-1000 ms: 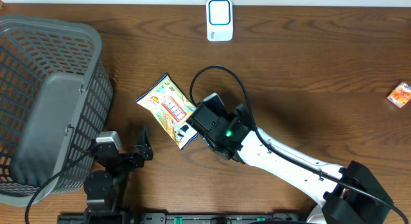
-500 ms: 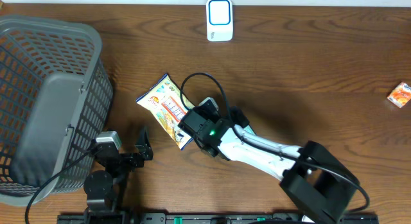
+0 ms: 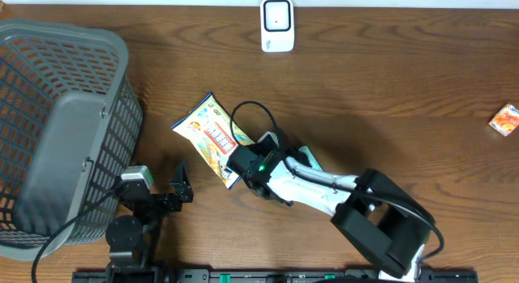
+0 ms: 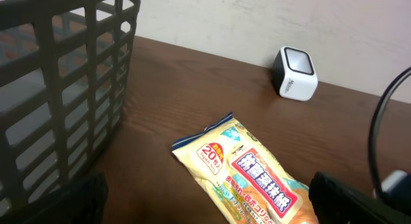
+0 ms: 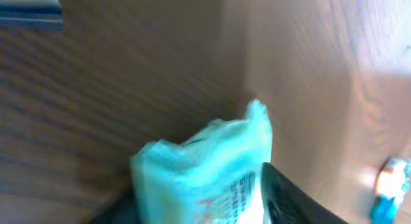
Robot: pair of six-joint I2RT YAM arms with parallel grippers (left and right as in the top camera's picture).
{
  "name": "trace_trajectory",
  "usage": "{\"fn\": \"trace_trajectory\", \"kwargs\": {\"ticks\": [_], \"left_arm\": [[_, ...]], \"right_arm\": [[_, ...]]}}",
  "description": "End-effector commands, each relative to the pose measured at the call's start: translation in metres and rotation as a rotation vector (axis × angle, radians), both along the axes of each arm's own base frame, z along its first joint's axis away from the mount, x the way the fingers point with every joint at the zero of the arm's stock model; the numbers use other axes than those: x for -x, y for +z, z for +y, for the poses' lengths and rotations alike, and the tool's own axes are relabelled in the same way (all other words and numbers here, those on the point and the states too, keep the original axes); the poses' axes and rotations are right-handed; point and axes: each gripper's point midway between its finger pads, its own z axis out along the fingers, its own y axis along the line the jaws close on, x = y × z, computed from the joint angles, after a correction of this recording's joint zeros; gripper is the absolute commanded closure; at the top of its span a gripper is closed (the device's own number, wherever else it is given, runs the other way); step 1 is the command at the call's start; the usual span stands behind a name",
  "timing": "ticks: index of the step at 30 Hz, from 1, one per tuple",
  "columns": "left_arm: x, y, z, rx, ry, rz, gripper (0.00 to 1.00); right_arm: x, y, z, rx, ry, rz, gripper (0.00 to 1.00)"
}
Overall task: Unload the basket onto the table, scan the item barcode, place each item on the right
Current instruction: 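Close the right gripper on the teal pack's edge and lift it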
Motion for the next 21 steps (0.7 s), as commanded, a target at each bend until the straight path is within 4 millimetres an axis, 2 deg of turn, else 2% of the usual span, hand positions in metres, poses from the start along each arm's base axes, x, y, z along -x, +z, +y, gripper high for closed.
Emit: {"fn": "trace_trajectory", "kwargs": {"ticks": [1, 4, 6, 9, 12, 14, 15, 17, 20, 21], "left_arm": [[0.001, -0.012, -0.001, 0.009, 0.000, 0.035, 0.00], [0.001, -0.012, -0.001, 0.009, 0.000, 0.035, 0.00], [0.001, -0.012, -0.001, 0.009, 0.000, 0.035, 0.00], [0.001, -0.012, -0.001, 0.009, 0.000, 0.035, 0.00], [0.001, -0.012, -0.001, 0.009, 0.000, 0.035, 0.00], [0.001, -0.012, -0.001, 0.009, 0.000, 0.035, 0.00], [0.001, -0.012, -0.001, 0.009, 0.000, 0.035, 0.00], [0.001, -0.012, -0.001, 0.009, 0.000, 0.035, 0.00], [0.001, -0.012, -0.001, 0.009, 0.000, 0.035, 0.00], [0.001, -0.012, -0.001, 0.009, 0.000, 0.035, 0.00]], "right_arm": [[0.017, -0.019, -0.006, 0.005, -0.064, 0.052, 0.73], [0.023, -0.021, 0.002, -0.028, -0.063, 0.088, 0.96], [0.025, -0.020, 0.013, -0.081, -0.073, 0.135, 0.99], [0.029, -0.005, 0.034, -0.185, -0.104, 0.257, 0.99], [0.048, 0.030, 0.079, -0.425, 0.040, 0.580, 0.99], [0.072, 0.066, 0.105, -0.664, 0.259, 0.838, 0.99], [0.086, 0.087, 0.112, -0.811, 0.380, 0.960, 0.99], [0.092, 0.105, 0.112, -0.952, 0.430, 1.046, 0.99], [0.088, 0.120, 0.108, -1.108, 0.371, 1.099, 0.99], [0.087, 0.131, 0.109, -1.182, 0.347, 1.126, 0.99]]}}
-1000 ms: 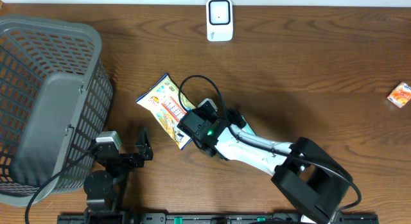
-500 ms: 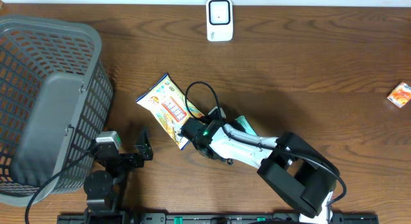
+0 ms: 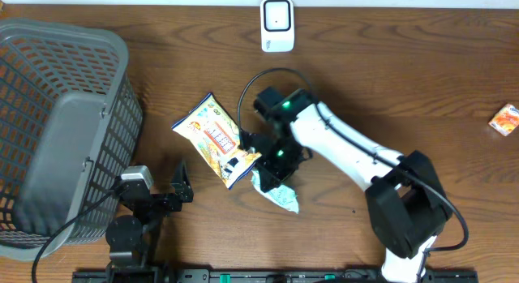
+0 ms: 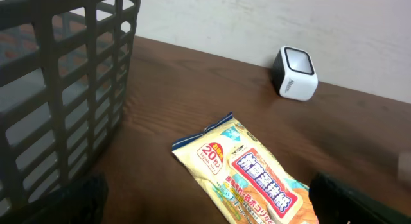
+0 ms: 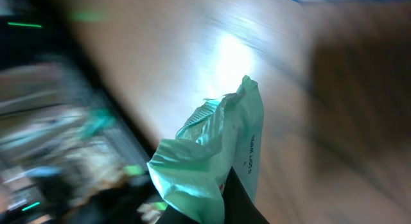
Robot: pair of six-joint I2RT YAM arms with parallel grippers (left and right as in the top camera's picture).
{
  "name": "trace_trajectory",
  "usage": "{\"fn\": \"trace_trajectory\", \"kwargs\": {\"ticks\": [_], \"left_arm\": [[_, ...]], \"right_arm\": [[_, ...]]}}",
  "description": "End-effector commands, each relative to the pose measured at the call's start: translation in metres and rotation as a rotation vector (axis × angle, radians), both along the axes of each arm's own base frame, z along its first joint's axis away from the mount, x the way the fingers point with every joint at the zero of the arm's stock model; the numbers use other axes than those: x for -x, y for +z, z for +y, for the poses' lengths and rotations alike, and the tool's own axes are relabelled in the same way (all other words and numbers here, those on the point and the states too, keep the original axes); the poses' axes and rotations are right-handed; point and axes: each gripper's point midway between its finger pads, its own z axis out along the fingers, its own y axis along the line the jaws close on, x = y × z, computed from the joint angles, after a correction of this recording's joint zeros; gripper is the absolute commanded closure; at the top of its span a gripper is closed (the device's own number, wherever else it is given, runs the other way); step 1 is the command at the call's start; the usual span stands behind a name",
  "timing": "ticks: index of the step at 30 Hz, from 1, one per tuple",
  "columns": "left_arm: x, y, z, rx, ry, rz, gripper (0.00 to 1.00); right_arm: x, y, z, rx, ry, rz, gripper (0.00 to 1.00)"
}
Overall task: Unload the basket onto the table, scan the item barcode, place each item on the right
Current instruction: 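Close the right gripper on the teal pack's edge and lift it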
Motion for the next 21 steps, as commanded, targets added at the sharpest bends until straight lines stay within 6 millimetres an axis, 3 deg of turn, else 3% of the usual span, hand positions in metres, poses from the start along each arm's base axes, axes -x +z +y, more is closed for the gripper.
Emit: {"fn": "trace_trajectory", "kwargs": {"ticks": [1, 5, 9, 12, 21], "left_arm": [[0.001, -0.012, -0.001, 0.009, 0.000, 0.036, 0.00], [0.001, -0.012, -0.001, 0.009, 0.000, 0.036, 0.00], [0.001, -0.012, -0.001, 0.009, 0.000, 0.036, 0.00], [0.001, -0.012, -0.001, 0.009, 0.000, 0.035, 0.00], [0.001, -0.012, -0.001, 0.009, 0.000, 0.035, 0.00]], "right_arm": [[0.010, 0.057, 0.026, -0.387, -0.034, 0.180, 0.99], [0.007, 0.109, 0.034, -0.603, -0.173, 0.402, 0.99], [0.005, 0.144, 0.039, -0.715, -0.270, 0.575, 0.99], [0.006, 0.144, 0.038, -0.621, -0.344, 0.688, 0.99], [0.005, 0.146, 0.033, -0.580, -0.392, 0.739, 0.99]]}}
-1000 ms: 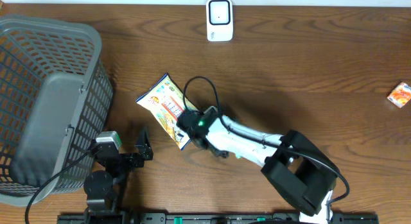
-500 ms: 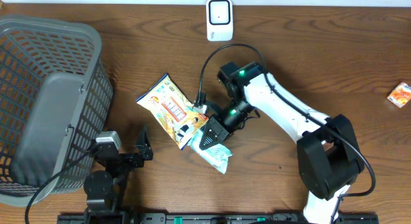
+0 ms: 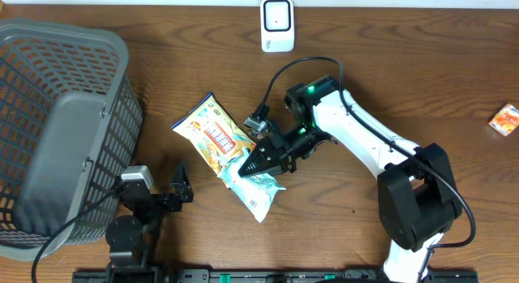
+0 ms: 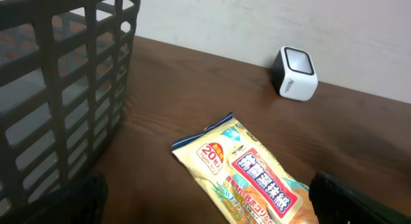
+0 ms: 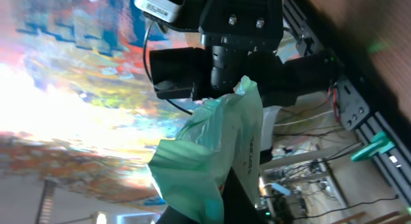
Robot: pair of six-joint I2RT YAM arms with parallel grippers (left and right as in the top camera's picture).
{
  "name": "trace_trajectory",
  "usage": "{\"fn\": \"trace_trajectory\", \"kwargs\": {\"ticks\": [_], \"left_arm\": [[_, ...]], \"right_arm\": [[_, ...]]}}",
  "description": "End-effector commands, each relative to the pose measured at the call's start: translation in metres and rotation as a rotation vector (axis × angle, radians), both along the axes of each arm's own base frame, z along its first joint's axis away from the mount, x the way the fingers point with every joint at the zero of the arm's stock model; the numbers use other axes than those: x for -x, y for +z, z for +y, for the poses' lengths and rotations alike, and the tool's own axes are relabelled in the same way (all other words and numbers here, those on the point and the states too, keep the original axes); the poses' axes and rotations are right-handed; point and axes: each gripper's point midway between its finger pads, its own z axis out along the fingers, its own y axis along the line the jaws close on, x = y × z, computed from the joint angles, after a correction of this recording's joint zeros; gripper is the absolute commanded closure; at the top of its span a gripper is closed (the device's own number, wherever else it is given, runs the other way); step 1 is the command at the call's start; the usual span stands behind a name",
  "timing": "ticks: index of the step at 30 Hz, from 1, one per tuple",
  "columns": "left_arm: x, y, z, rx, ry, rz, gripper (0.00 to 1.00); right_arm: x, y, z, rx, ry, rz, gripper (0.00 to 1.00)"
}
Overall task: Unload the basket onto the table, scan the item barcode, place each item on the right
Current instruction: 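Close the right gripper on the teal pack's edge and lift it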
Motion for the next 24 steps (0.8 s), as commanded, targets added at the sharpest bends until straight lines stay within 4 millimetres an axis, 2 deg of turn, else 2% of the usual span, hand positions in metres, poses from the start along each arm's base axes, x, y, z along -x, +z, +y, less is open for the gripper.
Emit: {"fn": "trace_trajectory", "kwargs": {"ticks": [1, 15, 20, 24], "left_arm": [[0.001, -0.012, -0.001, 0.009, 0.000, 0.036, 0.00], [0.001, -0.012, -0.001, 0.009, 0.000, 0.036, 0.00], [0.001, -0.012, -0.001, 0.009, 0.000, 0.035, 0.00], [0.001, -0.012, -0.001, 0.009, 0.000, 0.035, 0.00]], "right_arm": [[-0.002, 0.015, -0.001, -0.045, -0.030, 0.025, 0.99], [0.001, 0.015, -0.003, -0.021, -0.026, 0.045, 0.99], [0.008, 0.011, -0.015, 0.095, -0.017, 0.132, 0.99], [0.003, 0.010, -0.019, 0.098, -0.032, 0.131, 0.99]]}}
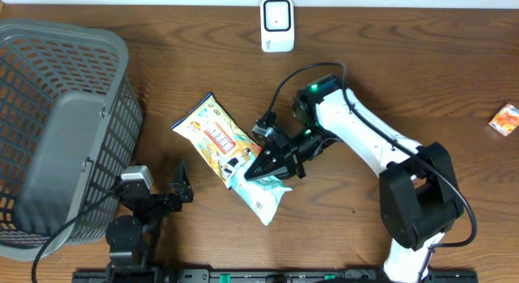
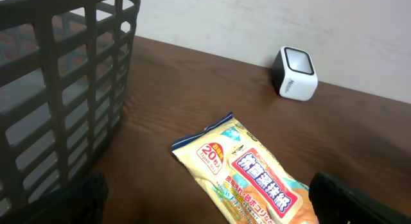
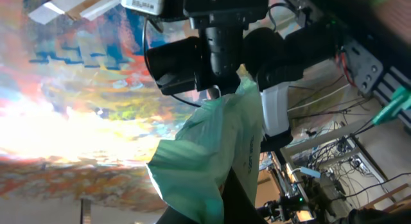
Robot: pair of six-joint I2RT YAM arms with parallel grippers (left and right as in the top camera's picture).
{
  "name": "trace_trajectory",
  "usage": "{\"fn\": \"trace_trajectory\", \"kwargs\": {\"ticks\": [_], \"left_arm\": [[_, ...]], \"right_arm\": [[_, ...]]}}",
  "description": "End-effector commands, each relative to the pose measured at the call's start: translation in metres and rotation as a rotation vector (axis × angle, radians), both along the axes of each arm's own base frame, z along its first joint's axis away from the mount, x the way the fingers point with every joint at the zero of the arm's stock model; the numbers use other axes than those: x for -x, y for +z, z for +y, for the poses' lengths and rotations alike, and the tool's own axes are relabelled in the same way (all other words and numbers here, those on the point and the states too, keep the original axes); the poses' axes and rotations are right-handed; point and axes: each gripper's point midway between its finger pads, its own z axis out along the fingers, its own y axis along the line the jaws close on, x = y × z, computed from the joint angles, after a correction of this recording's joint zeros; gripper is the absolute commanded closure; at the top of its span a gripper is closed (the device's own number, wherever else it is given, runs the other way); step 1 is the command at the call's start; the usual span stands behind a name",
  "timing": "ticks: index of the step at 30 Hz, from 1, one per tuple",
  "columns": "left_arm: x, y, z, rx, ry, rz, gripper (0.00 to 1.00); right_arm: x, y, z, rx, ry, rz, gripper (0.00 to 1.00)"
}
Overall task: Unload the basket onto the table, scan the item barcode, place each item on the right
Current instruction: 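Close the right gripper on the teal pack's edge and lift it, then hold the teal pack against the white scanner face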
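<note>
My right gripper (image 1: pixel 274 163) is shut on one end of a pale green wipes pack (image 1: pixel 262 195), held above the table's middle with its printed white face turned up. The right wrist view looks upward past the same green pack (image 3: pixel 212 153) at the overhead rig, and a dark finger (image 3: pixel 241 198) presses against it. The white barcode scanner (image 1: pixel 276 24) stands at the far edge, well away from the pack, and appears as the scanner (image 2: pixel 294 74) in the left wrist view. Near the front left, my left gripper (image 1: pixel 177 187) rests open with nothing in it.
A yellow snack-style pack (image 1: pixel 212 137) lies flat just left of the held pack and shows as the yellow pack (image 2: pixel 247 176) in the left wrist view. A large grey basket (image 1: pixel 49 88) fills the left side. A small orange packet (image 1: pixel 505 119) lies at the far right.
The right gripper and the green pack have shifted slightly toward the front edge, and the wrist is tilted a little more. The left arm has not moved.
At first the right gripper was low by the yellow pack's near end, shut on the green pack. Then the pack hung beneath it, further back. Later the wrist was turned over with the pack's white face up, and it stays so now.
</note>
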Motion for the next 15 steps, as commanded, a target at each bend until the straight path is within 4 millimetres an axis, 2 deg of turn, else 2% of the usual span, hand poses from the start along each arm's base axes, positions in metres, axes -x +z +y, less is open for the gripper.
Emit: {"fn": "trace_trajectory", "kwargs": {"ticks": [1, 10, 13, 15], "left_arm": [[0.001, -0.012, -0.001, 0.009, 0.000, 0.036, 0.00], [0.001, -0.012, -0.001, 0.009, 0.000, 0.036, 0.00], [0.001, -0.012, -0.001, 0.009, 0.000, 0.036, 0.00], [0.001, -0.012, -0.001, 0.009, 0.000, 0.036, 0.00]], "right_arm": [[-0.004, 0.005, -0.006, -0.002, -0.019, -0.013, 0.99], [-0.003, 0.002, -0.007, 0.045, -0.018, 0.037, 0.99], [-0.001, -0.008, -0.014, 0.099, 0.009, 0.008, 0.99], [0.000, -0.023, -0.027, 0.180, 0.049, -0.036, 0.99]]}}
